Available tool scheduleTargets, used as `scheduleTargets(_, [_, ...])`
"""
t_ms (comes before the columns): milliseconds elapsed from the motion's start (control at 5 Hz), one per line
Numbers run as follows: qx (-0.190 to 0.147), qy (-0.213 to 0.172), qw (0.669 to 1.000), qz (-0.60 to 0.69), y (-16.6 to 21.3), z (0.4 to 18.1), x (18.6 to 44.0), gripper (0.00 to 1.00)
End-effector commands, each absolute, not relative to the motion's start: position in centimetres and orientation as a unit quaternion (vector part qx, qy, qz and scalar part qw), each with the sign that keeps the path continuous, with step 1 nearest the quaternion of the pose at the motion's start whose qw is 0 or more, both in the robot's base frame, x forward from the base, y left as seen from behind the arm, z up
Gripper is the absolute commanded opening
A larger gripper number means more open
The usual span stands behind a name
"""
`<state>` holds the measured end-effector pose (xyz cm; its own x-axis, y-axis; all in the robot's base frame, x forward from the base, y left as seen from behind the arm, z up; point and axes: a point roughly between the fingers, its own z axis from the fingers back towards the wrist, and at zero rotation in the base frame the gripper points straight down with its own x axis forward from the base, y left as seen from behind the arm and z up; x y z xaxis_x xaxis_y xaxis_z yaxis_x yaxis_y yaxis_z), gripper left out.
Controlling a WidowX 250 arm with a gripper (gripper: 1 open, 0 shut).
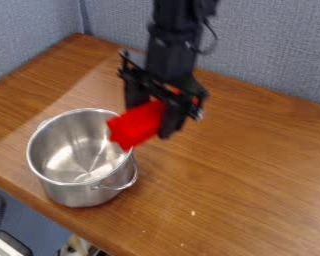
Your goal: Put the red object in the metal pot
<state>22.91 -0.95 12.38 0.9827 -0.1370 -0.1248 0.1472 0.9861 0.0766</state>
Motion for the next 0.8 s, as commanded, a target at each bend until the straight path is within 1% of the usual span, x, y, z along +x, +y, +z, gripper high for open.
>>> scheduleTargets(0, [0.053,0.045,0.996,-0.047,2.8,14.1,21.9,0.00])
scheduleTargets(200, [0.060,0.058,0.996,-0.033,5.0,13.1,20.3,0.00])
scheduleTargets(400, [0.058,0.069,0.996,-0.021,6.1,11.5,19.5,0.00])
scheduleTargets(600, [0.065,0.067,0.995,-0.017,6.8,9.8,19.3,1.00])
